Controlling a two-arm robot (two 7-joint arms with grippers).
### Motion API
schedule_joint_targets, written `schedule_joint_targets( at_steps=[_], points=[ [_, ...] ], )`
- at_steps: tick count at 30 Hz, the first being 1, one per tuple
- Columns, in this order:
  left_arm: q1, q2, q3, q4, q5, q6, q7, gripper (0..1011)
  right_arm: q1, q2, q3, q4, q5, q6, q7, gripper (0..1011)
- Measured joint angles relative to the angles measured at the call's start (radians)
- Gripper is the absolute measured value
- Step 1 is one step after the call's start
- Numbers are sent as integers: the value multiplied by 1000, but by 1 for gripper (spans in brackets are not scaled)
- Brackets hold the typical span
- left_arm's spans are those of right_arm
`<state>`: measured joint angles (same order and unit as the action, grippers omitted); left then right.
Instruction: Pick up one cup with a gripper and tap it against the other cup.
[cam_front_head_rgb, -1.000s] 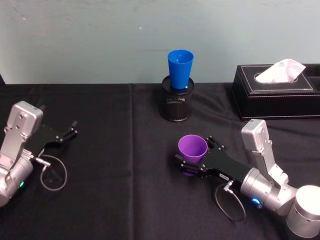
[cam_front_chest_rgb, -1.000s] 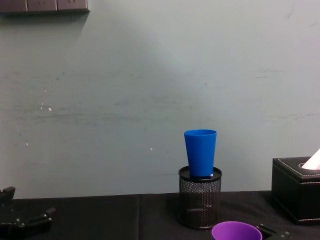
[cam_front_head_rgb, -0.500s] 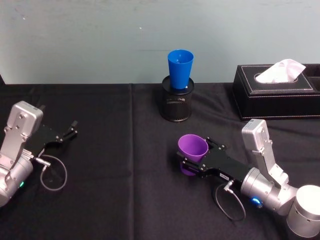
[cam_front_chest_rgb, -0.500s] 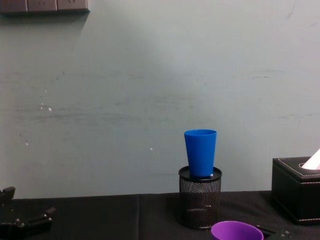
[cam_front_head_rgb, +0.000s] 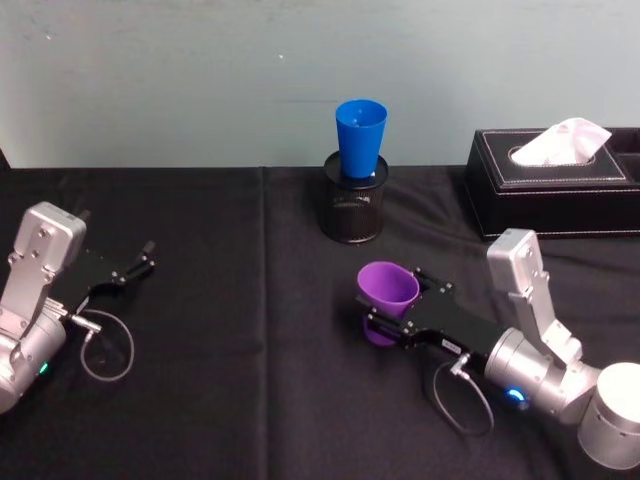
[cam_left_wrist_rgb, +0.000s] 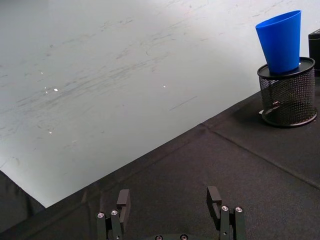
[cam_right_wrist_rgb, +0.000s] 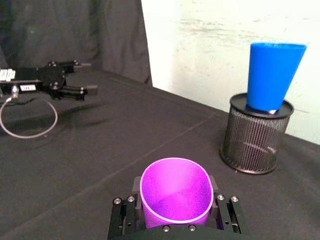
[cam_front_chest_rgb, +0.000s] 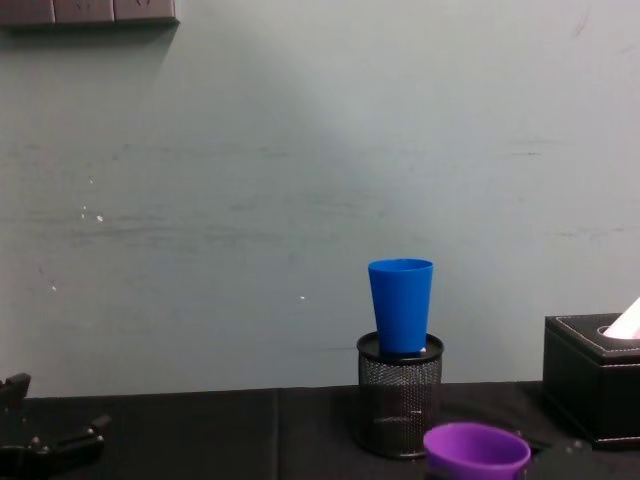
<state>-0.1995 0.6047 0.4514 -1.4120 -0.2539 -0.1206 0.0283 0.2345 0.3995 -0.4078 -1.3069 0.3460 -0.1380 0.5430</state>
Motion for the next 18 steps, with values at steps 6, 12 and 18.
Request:
schedule_joint_targets(
  at_steps=[6,12,18],
  points=[
    [0,0,0,0,0,0,0,1000,-6,31,15,-104,4,87,-27,724],
    [0,0,0,0,0,0,0,1000,3,60,29,-200,20,182,-47,726],
    [0,0,0,0,0,0,0,1000,19,69,40,-251,60,239,-53,726]
  ],
)
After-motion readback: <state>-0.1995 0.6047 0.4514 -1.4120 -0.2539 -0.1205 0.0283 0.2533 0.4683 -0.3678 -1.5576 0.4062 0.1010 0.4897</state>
